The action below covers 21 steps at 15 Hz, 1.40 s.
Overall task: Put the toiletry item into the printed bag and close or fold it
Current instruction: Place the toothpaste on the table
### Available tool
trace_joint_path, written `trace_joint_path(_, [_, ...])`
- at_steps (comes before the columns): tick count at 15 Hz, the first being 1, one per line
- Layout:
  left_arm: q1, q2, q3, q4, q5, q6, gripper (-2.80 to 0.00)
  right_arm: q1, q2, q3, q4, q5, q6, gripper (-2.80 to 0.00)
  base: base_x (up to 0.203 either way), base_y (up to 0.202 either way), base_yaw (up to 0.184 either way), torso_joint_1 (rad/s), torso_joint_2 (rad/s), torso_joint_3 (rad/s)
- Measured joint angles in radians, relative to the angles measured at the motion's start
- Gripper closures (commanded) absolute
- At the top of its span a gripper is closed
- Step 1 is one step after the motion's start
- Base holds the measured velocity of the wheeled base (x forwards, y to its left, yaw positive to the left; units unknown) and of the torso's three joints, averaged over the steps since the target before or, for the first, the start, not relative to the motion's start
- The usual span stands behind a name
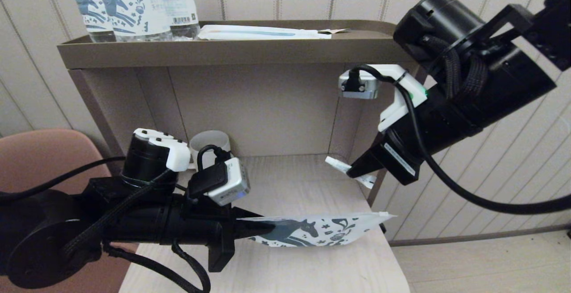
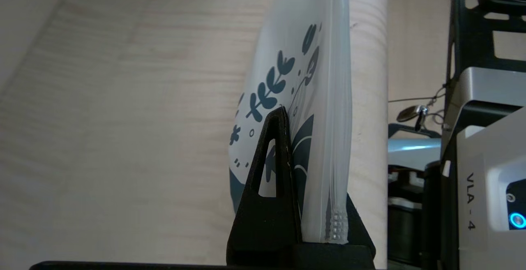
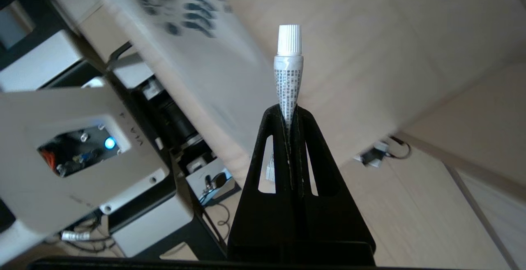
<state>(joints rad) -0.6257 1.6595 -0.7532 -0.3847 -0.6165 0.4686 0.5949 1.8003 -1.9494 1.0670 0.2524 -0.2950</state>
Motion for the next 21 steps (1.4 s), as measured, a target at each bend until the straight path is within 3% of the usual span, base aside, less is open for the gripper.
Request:
trace_joint_path(4, [0.022, 0.044, -0.011, -0.008, -0.068, 0.001, 0.0, 0.039, 0.012, 0.027, -0.002, 0.123, -0.031, 0.0, 0.0, 0.0, 0.0, 0.0, 0.0, 0.0])
trace_joint_path(10, [0.049, 0.074, -0.026, -0.011, -0.084, 0.0, 0.0, 0.117, 0.03, 0.077, -0.011, 0.124, -0.042, 0.0, 0.0, 0.0, 0.0, 0.0, 0.0, 0.0])
trace_joint_path(21, [0.064, 0.073, -0.018, -0.01, -0.101, 0.001, 0.0, 0.085, 0.079, 0.094, -0.043, 0.125, -0.042, 0.0, 0.0, 0.0, 0.0, 0.0, 0.0, 0.0])
